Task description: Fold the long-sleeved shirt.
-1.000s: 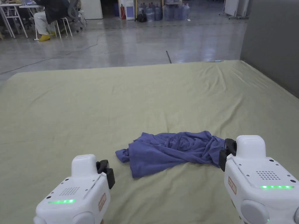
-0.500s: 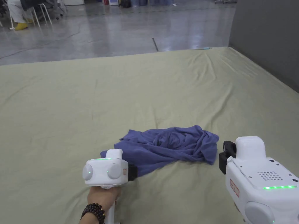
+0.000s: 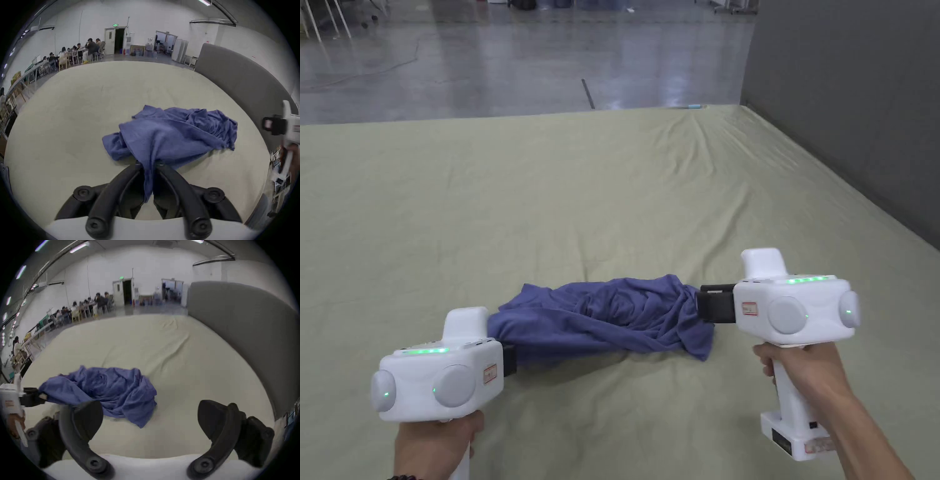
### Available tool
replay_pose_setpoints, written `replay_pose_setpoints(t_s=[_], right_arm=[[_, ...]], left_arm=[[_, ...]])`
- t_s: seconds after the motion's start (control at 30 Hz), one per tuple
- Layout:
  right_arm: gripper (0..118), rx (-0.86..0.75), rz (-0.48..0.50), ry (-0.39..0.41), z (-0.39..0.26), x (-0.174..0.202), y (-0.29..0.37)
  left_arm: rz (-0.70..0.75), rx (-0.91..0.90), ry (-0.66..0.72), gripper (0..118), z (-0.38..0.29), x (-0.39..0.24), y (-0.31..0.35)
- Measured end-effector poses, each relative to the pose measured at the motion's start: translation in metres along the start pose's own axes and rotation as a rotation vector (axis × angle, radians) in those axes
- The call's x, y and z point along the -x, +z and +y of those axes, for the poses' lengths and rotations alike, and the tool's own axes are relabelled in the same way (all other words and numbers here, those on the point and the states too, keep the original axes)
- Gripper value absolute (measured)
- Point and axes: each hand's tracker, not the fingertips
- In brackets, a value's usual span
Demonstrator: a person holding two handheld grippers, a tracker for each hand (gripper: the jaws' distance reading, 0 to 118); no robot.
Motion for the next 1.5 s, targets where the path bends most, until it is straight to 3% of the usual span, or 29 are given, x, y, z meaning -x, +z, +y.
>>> replay_pose_setpoints(t_s=[0.13, 0.2, 0.3, 0.37, 0.43, 0.47, 0.5, 0.6, 0.73, 0.87, 1.03, 1.13, 1.2, 1.3, 1.37, 1.47, 1.5], right_arm=[[116, 0.159, 0.016, 0.026, -0.009, 0.005, -0.053], [107, 0.201, 0.014, 0.055, -0.015, 0.012, -0.072], [89, 0.237, 0.041, 0.033, -0.020, 0.018, -0.093], [68, 0.250, 0.038, 0.030, -0.023, 0.021, -0.104], [22, 0.219, 0.106, 0.004, -0.020, 0.022, -0.098], [17, 0.174, 0.080, 0.001, -0.019, 0.025, -0.091], [17, 0.142, 0.023, 0.028, -0.018, 0.028, -0.083], [17, 0.082, 0.111, -0.011, -0.006, 0.024, -0.055], [17, -0.088, 0.132, -0.009, 0.042, 0.027, -0.007], [17, -0.193, 0.217, -0.058, 0.117, 0.046, 0.029], [17, -0.314, 0.259, -0.030, 0.220, 0.088, 0.055], [17, -0.379, 0.308, -0.056, 0.282, 0.109, 0.073], [17, -0.439, 0.280, -0.036, 0.317, 0.123, 0.090], [17, -0.520, 0.218, 0.012, 0.374, 0.138, 0.111], [17, -0.542, 0.211, -0.004, 0.408, 0.141, 0.120], [17, -0.528, 0.202, -0.018, 0.465, 0.141, 0.122], [17, -0.565, 0.154, -0.024, 0.477, 0.142, 0.126]], left_arm=[[-0.005, 0.006, 0.006, 6, 0.003, 0.002, -0.011], [0.000, 0.008, 0.004, 6, 0.005, 0.000, -0.010], [-0.002, 0.012, 0.006, 6, 0.007, 0.003, -0.011], [-0.003, 0.017, 0.009, 6, 0.008, 0.007, -0.017], [-0.005, 0.019, 0.004, 6, 0.008, 0.008, -0.019], [0.002, 0.021, -0.006, 6, 0.008, 0.006, -0.017], [0.005, 0.019, -0.008, 6, 0.009, 0.007, -0.017], [0.009, -0.034, 0.013, 6, 0.017, 0.023, -0.017], [-0.020, -0.157, 0.056, 6, 0.056, 0.034, 0.016], [-0.007, -0.281, 0.051, 6, 0.127, 0.046, 0.046], [0.031, -0.431, 0.055, 6, 0.232, 0.053, 0.102], [0.099, -0.485, 0.018, 6, 0.295, 0.054, 0.133], [0.156, -0.518, -0.016, 6, 0.333, 0.056, 0.150], [0.123, -0.558, 0.072, 6, 0.384, 0.069, 0.176], [0.150, -0.561, 0.117, 6, 0.411, 0.074, 0.188], [0.170, -0.604, 0.040, 6, 0.435, 0.070, 0.199], [0.178, -0.594, 0.039, 6, 0.443, 0.068, 0.201]])
